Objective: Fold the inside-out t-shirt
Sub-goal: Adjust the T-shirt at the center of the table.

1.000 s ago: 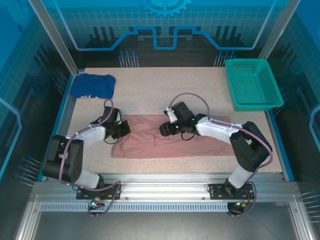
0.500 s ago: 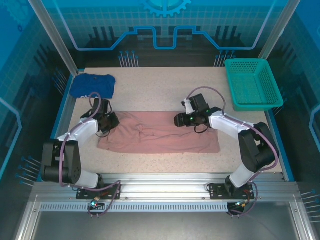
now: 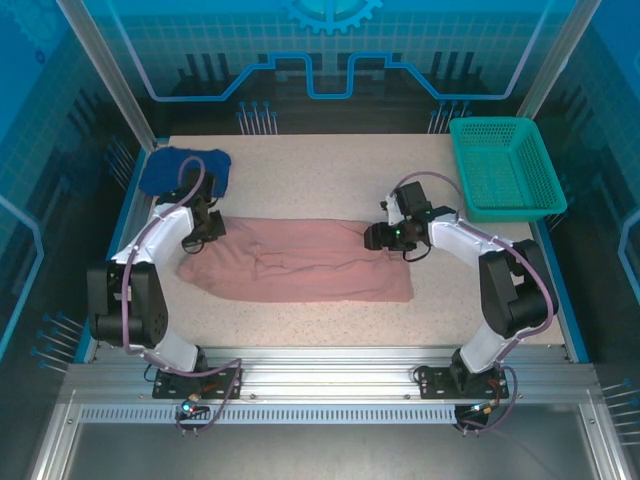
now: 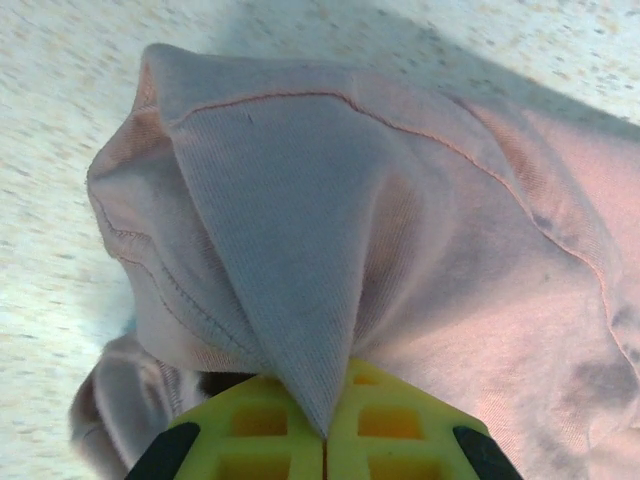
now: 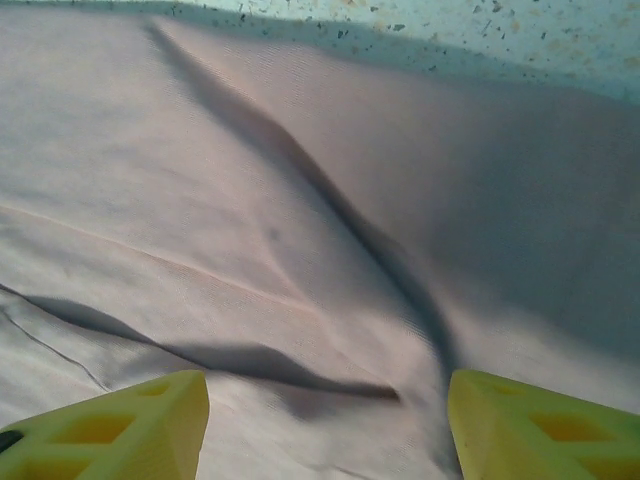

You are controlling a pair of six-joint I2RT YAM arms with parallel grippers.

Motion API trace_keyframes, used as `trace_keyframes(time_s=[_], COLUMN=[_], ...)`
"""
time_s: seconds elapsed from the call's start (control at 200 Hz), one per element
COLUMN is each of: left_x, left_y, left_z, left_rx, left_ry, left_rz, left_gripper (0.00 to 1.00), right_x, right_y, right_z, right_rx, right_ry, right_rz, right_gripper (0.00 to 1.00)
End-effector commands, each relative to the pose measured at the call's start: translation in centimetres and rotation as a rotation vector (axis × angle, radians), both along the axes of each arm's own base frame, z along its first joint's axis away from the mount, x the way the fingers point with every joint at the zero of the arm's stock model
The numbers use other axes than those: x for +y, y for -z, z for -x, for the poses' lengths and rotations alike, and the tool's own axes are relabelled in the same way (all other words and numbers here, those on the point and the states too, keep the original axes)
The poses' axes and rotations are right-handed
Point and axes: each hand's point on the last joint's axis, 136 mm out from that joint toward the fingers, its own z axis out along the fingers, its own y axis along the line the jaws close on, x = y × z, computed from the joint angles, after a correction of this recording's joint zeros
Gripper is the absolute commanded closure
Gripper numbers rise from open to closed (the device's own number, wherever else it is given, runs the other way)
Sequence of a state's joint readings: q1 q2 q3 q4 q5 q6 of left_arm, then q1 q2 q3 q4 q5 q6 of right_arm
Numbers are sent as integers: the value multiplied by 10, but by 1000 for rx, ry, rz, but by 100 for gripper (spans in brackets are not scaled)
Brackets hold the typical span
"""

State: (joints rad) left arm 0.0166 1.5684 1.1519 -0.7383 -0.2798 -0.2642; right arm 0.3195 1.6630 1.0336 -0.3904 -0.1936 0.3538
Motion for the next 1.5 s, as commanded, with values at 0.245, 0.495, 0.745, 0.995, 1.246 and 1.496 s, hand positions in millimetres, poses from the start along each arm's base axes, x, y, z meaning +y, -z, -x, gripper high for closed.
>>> trace_keyframes(time_s=[0.245,0.495,0.745,0.995,1.246,1.496], left_x=[44,67,65,41,-23,-92], left_y=[-20,-40,-38,-54,-75,-91], left_z=[-7,-23,-24,-19,-4,14], left_rx=[108,114,115,47,14,-13], left_ry=[93,91,96,114,207,271], left_rz=[-239,-338,-299,-189,-46,155], left_gripper=[100,100,100,100,100,100], right_x=[29,58,84,75,79,79], right_y=[15,10,17,41,50,51], right_z=[2,6,6,8,9,8], right_rx=[58,46,62,116,143,139], right_ry=[-86,-163,-216,-201,-220,-228], right_rz=[-2,-6,-36,-1,-38,-50], right_gripper=[38,39,41,42,42,42])
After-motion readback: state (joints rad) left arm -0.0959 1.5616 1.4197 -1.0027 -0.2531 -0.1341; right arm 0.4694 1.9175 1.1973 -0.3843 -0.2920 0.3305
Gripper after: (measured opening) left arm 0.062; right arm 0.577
